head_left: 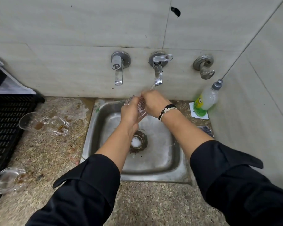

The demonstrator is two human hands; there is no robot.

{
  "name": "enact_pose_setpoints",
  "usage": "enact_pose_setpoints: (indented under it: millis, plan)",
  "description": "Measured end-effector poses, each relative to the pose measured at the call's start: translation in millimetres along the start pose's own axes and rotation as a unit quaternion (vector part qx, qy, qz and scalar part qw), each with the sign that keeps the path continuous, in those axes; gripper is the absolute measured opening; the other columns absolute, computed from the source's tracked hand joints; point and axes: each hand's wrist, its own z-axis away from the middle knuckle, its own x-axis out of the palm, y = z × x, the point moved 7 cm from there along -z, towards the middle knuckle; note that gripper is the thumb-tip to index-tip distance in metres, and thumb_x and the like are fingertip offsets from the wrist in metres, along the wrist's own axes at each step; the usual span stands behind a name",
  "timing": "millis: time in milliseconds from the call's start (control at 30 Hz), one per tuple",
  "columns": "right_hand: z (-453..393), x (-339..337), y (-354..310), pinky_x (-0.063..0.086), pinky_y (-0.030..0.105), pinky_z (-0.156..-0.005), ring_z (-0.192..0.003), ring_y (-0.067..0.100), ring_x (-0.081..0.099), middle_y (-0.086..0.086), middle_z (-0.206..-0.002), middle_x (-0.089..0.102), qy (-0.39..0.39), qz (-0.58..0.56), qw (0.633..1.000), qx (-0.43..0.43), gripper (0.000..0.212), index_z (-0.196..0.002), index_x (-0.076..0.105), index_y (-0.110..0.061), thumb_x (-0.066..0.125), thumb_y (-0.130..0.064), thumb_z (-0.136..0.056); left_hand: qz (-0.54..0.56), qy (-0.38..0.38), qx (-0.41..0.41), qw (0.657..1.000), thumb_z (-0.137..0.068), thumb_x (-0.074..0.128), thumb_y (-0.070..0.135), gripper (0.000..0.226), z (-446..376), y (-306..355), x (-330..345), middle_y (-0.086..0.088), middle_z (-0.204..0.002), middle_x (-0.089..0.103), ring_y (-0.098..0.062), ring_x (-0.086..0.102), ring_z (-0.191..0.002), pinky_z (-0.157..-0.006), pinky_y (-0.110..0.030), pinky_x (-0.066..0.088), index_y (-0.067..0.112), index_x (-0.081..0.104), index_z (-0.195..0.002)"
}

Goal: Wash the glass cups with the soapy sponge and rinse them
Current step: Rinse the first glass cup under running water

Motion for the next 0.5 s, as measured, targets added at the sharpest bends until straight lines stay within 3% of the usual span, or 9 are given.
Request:
enact_pose_setpoints:
  millis: [100, 200, 300, 367, 433, 500]
  plan:
    - [-0.3, 1.9, -8.9, 0.049, 0.037, -0.079, -0.106, 0.037, 0.066, 0.02, -0.116, 0.067, -0.064, 0.152, 0.986, 0.0, 0.029, -0.116, 0.064, -0.006, 0.046, -0.005, -0.095, -0.056, 0.017, 0.044, 0.997, -0.088, 0.07, 0.021, 0.013, 1.4, 8.7, -1.7, -0.01, -0.074, 0.073, -0.022, 0.071, -0.067, -0.064, -0.034, 0.06, 0.008, 0.072, -0.083]
    - [7.0, 5.7, -8.3, 0.045, 0.035, -0.077, -0.103, 0.034, 0.065, 0.014, -0.115, 0.068, -0.135, 0.203, 0.97, -0.006, 0.031, -0.116, 0.066, -0.01, 0.041, -0.014, -0.099, -0.092, 0.019, 0.05, 0.994, -0.082, 0.07, 0.02, 0.018, -0.3, 2.9, -9.1, -0.018, -0.08, 0.075, -0.027, 0.071, -0.073, -0.07, -0.04, 0.06, 0.003, 0.074, -0.086]
    - [7.5, 14.6, 5.9, 0.047, 0.035, -0.075, -0.084, 0.029, 0.059, 0.013, -0.098, 0.068, -0.235, 0.103, 0.967, -0.007, 0.024, -0.102, 0.066, -0.008, 0.044, -0.019, -0.099, -0.068, 0.018, 0.025, 0.997, -0.081, 0.073, 0.017, 0.017, -2.0, -6.8, -12.3, -0.018, -0.082, 0.074, -0.029, 0.07, -0.075, -0.081, -0.052, 0.06, 0.002, 0.075, -0.089]
    - [11.8, 12.1, 15.9, 0.043, 0.035, -0.067, -0.073, 0.024, 0.052, 0.011, -0.087, 0.061, -0.239, -0.041, 0.97, 0.013, 0.02, -0.097, 0.058, -0.011, 0.04, -0.018, -0.103, -0.049, 0.014, 0.009, 0.999, -0.083, 0.073, 0.019, 0.018, -5.4, -7.8, -11.2, -0.017, -0.082, 0.073, -0.029, 0.069, -0.074, -0.081, -0.051, 0.06, 0.003, 0.074, -0.09]
    - [15.7, 10.3, 16.4, 0.035, 0.031, -0.056, -0.064, 0.02, 0.044, 0.008, -0.077, 0.049, -0.236, -0.03, 0.971, -0.015, 0.012, -0.101, 0.048, -0.016, 0.037, -0.015, -0.104, -0.061, 0.004, 0.009, 0.998, -0.086, 0.071, 0.018, 0.015, -8.3, -4.7, -7.3, -0.015, -0.081, 0.072, -0.026, 0.07, -0.07, -0.079, -0.049, 0.061, 0.004, 0.073, -0.089]
    - [15.8, 17.0, 15.4, 0.041, 0.033, -0.064, -0.075, 0.025, 0.052, 0.011, -0.088, 0.054, -0.266, 0.003, 0.964, 0.01, 0.01, -0.109, 0.044, -0.009, 0.039, -0.008, -0.1, -0.055, 0.007, -0.001, 0.998, -0.088, 0.069, 0.015, 0.01, -5.7, -5.1, -4.6, -0.011, -0.075, 0.07, -0.02, 0.069, -0.061, -0.073, -0.044, 0.063, 0.005, 0.071, -0.085]
